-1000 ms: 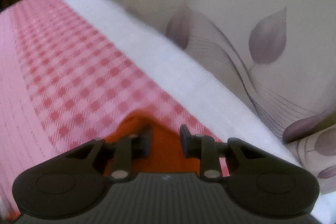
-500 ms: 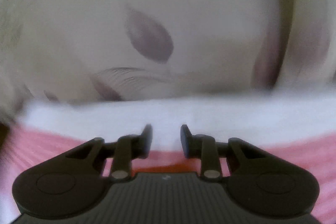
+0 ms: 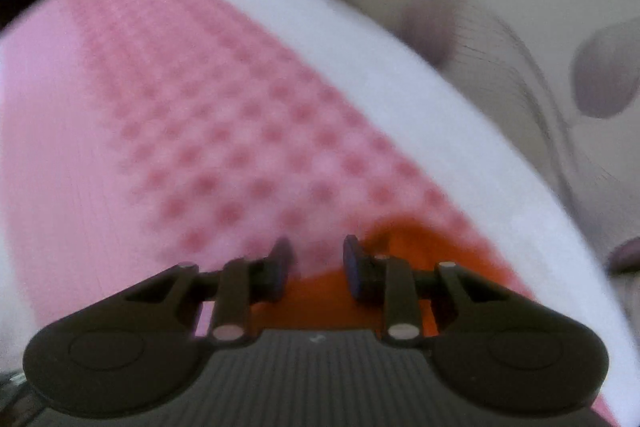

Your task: Fold small clothes

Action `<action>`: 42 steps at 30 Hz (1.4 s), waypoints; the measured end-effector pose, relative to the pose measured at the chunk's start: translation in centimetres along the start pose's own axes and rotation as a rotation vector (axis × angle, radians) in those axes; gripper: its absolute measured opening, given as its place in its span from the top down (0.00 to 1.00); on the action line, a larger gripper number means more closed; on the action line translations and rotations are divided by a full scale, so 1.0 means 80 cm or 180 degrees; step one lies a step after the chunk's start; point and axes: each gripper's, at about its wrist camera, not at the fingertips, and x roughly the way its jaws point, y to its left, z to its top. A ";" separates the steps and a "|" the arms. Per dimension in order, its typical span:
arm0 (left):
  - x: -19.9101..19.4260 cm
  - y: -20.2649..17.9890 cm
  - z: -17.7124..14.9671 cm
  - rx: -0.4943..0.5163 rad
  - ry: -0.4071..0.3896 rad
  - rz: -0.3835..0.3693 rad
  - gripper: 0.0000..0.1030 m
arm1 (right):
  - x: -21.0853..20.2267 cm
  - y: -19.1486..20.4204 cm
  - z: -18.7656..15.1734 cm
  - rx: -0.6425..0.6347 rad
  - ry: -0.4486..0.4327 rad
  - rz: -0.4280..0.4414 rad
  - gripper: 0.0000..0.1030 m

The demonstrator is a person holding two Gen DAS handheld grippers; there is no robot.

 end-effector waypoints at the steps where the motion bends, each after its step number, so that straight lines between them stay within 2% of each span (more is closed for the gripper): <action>1: 0.000 0.000 0.000 0.0005 0.0001 0.0000 0.01 | 0.002 -0.005 0.005 0.0072 -0.0100 -0.0186 0.71; 3: 0.001 0.000 0.000 0.0013 0.0006 0.0003 0.01 | 0.007 -0.020 0.012 0.0275 -0.0251 -0.0791 0.70; 4: 0.001 -0.001 -0.001 0.0012 0.0006 0.0002 0.01 | 0.008 -0.038 0.013 0.0511 -0.0325 -0.0908 0.70; 5: 0.001 0.000 -0.001 0.0005 0.0005 -0.0003 0.01 | 0.003 -0.056 0.011 0.0760 -0.0453 -0.0768 0.70; 7: 0.000 0.001 -0.001 0.0000 0.0007 -0.0002 0.01 | -0.026 -0.077 -0.003 0.1063 -0.0876 -0.0582 0.70; 8: 0.001 0.001 -0.001 0.0005 0.0008 0.0003 0.01 | -0.038 -0.083 -0.009 0.1134 -0.0983 -0.0554 0.70; 11: 0.000 0.003 0.000 -0.0003 -0.0003 0.0007 0.00 | -0.073 -0.101 -0.034 0.1281 -0.1188 -0.0200 0.69; 13: 0.000 0.005 0.000 -0.0035 -0.0009 -0.0001 0.00 | -0.100 -0.106 -0.059 0.1373 -0.1284 -0.0056 0.63; 14: -0.001 0.007 0.000 -0.0055 -0.0020 -0.0011 0.00 | -0.114 -0.103 -0.077 0.1425 -0.1328 -0.0007 0.55; 15: -0.002 0.008 0.000 -0.0070 -0.0034 -0.0011 0.00 | -0.125 -0.097 -0.094 0.1470 -0.1393 0.0039 0.46; 17: -0.006 0.007 -0.001 -0.0075 -0.0061 -0.0004 0.00 | -0.155 -0.083 -0.143 0.1558 -0.1555 0.0121 0.38; 21: -0.022 0.010 -0.001 -0.0146 -0.0229 0.0076 0.00 | -0.183 -0.037 -0.241 0.1713 -0.1926 0.0130 0.38; 24: -0.042 0.021 0.001 -0.0239 -0.0435 0.0116 0.01 | -0.188 0.004 -0.308 0.1818 -0.2054 0.0181 0.38; 26: -0.053 0.030 0.008 -0.0250 -0.0524 0.0242 0.01 | -0.190 0.023 -0.335 0.1823 -0.2062 0.0196 0.38; 29: -0.054 0.053 0.035 -0.0293 -0.0455 0.0330 0.03 | -0.182 0.049 -0.352 0.1755 -0.2097 0.0126 0.38; 30: -0.050 0.067 0.048 -0.0376 -0.0393 0.0333 0.06 | -0.178 0.057 -0.354 0.1728 -0.2100 0.0126 0.38; 32: -0.034 0.103 0.073 -0.0638 -0.0264 0.0246 0.18 | -0.161 0.067 -0.356 0.1631 -0.1989 -0.0034 0.38; 34: -0.009 0.141 0.098 -0.0866 -0.0095 0.0091 0.37 | -0.145 0.069 -0.357 0.1614 -0.1870 -0.0091 0.38; 38: 0.043 0.195 0.128 -0.0894 0.0085 0.0034 0.56 | -0.136 0.086 -0.359 0.1414 -0.1725 -0.0253 0.37; 40: 0.070 0.221 0.137 -0.0896 0.0199 -0.0068 0.70 | -0.134 0.097 -0.361 0.1297 -0.1726 -0.0370 0.36; 42: 0.088 0.243 0.143 -0.0892 0.0281 -0.0186 0.72 | -0.132 0.101 -0.360 0.1228 -0.1712 -0.0410 0.33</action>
